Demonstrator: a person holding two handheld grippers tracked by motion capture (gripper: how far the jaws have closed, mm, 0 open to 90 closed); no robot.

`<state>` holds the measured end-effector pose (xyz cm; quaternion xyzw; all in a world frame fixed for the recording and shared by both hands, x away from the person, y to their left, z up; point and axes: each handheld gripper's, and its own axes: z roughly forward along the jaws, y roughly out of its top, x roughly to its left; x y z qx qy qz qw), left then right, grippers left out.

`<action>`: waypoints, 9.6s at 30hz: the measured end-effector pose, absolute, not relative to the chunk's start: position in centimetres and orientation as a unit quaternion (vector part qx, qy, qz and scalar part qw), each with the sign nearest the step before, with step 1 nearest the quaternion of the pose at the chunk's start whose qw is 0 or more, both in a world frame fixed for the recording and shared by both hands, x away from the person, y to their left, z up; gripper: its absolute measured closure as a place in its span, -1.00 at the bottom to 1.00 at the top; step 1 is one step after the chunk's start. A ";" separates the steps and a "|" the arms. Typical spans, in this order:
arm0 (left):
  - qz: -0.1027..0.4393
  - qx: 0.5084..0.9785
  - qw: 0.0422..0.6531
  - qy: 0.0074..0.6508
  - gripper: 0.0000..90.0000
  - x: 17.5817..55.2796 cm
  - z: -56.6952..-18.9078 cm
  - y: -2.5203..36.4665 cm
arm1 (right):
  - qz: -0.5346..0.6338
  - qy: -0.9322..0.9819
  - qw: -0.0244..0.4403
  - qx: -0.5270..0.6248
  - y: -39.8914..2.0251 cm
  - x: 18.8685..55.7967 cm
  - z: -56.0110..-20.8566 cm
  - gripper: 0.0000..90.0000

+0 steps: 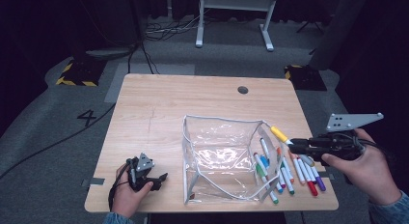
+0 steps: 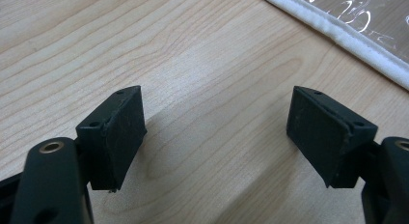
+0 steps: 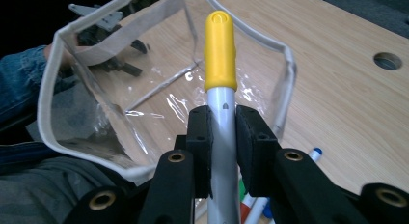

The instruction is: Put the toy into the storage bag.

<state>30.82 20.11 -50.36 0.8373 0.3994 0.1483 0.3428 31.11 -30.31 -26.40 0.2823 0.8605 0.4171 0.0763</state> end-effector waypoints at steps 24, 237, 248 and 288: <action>0.149 0.837 0.343 0.399 -0.52 30.8 -50.4 20.1 | 0.385 0.900 0.027 0.201 -21.3 31.9 -25.3 0.71; 0.151 0.832 0.334 0.417 -0.67 31.0 -50.4 20.3 | 0.258 0.798 0.111 0.534 -41.8 35.4 -42.0 0.70; 0.152 0.831 0.335 0.418 -0.67 31.0 -50.4 20.3 | 0.312 0.821 0.118 0.463 -39.2 33.5 -35.6 0.70; 0.155 0.829 0.334 0.421 -0.67 31.4 -50.4 20.1 | 0.353 0.918 0.054 0.175 -19.8 31.5 -24.7 0.70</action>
